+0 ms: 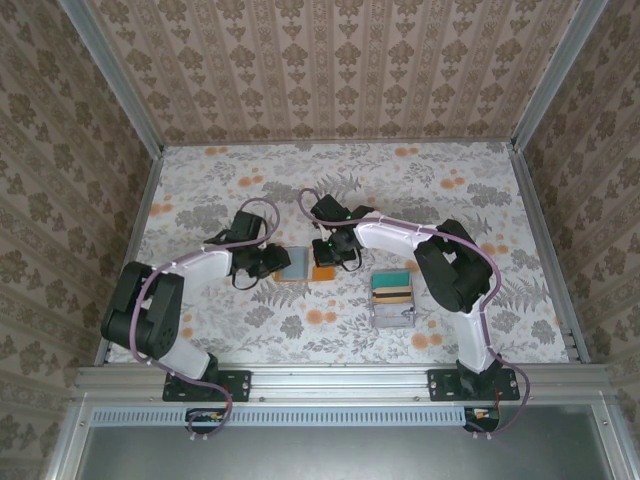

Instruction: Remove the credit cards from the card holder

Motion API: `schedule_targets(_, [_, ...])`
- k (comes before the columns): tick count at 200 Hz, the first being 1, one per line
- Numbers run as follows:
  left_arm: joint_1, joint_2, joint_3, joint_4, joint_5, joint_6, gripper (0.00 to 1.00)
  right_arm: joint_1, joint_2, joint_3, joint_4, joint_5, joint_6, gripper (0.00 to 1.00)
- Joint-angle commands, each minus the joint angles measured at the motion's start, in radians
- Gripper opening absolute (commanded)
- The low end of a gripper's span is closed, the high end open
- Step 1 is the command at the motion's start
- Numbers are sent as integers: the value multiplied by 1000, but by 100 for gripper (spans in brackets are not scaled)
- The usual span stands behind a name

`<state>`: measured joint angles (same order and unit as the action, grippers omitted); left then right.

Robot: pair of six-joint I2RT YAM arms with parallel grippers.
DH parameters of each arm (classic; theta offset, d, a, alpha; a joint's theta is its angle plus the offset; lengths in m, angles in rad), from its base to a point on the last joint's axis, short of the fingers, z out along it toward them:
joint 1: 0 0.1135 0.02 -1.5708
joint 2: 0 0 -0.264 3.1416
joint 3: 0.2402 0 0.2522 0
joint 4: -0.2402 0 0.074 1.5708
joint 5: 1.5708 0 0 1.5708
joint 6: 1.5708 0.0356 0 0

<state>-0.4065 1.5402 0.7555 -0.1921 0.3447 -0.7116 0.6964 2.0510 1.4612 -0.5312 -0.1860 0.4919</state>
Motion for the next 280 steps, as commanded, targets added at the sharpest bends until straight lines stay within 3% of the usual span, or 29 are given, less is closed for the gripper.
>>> schedule_targets(1, [-11, 21, 28, 3, 19, 14, 33, -5, 20, -16, -11, 28, -20, 3])
schedule_targets(74, [-43, 51, 51, 2, 44, 27, 36, -5, 23, -23, -12, 25, -12, 3])
schedule_targets(150, [-95, 64, 79, 5, 74, 34, 51, -5, 14, -40, 15, 27, -5, 3])
schedule_targets(204, [-80, 14, 75, -69, -34, 44, 51, -5, 12, -42, 17, 26, -3, 3])
schedule_targets(280, [-27, 22, 62, -63, -15, 36, 52, -5, 15, -42, 19, 23, -4, 3])
